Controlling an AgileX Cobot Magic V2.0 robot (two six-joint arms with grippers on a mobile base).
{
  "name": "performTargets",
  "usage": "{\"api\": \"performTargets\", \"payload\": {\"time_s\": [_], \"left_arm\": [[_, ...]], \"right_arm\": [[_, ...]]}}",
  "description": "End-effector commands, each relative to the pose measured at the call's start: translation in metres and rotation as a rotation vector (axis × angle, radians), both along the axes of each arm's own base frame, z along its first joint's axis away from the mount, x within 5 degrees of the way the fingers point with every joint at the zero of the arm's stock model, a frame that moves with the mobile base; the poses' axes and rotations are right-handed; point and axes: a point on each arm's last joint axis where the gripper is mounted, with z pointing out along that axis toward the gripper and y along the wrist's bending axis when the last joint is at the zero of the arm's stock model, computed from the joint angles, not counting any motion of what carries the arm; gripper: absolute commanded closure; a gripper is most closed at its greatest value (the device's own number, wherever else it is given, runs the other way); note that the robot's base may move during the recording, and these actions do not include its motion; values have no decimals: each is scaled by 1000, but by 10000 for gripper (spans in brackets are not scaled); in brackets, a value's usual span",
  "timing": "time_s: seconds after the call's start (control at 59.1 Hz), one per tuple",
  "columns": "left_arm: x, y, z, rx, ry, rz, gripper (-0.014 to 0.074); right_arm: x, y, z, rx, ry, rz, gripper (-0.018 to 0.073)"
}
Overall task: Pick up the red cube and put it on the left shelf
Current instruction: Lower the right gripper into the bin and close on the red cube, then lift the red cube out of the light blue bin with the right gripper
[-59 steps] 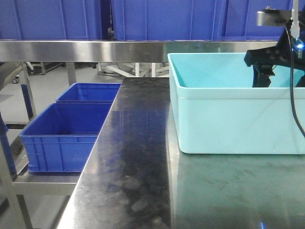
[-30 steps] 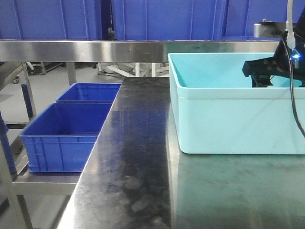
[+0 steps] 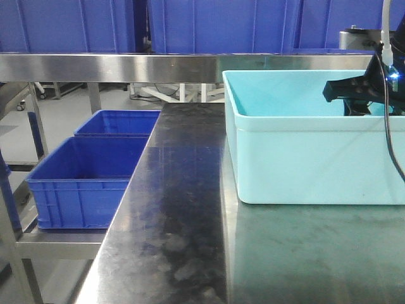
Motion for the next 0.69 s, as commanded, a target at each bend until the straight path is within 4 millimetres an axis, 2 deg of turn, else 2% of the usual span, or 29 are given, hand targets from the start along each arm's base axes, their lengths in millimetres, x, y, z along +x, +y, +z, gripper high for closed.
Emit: {"api": "performTargets", "payload": {"time_s": [0.0,0.169,0.355,0.507,0.677], "left_arm": [[0,0,1,-8,-80,-1,495],[0,0,1,-8,-80,-1,495],[0,0,1,-8,-80,-1,495],[0,0,1,-8,-80,-1,495],[0,0,1,-8,-80,-1,495]], "right_arm": [[4,-2,29,2,-125,-3,515],[2,-2,45,7,-181,-1,503],[-14,1,94,27,-370,5,503],[-46,6,148,54,-544,26,503],[-84,14,189,84,-668,70,503]]}}
